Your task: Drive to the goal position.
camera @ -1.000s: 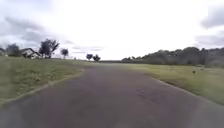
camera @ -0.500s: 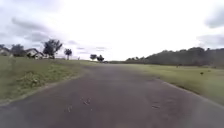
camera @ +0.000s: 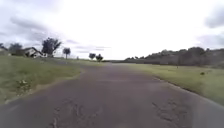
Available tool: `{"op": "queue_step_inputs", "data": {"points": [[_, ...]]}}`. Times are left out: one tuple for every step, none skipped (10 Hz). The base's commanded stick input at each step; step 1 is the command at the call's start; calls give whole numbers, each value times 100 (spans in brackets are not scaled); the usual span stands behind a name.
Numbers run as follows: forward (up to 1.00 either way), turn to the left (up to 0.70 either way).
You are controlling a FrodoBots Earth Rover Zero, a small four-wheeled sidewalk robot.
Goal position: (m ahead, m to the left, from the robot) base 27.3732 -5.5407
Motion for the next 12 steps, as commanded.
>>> {"op": "queue_step_inputs", "data": {"points": [[70, 0], [70, 0], [70, 0], [70, 0], [70, 0], [70, 0], [70, 0], [70, 0], [70, 0], [70, 19], [70, 30], [70, 34]]}}
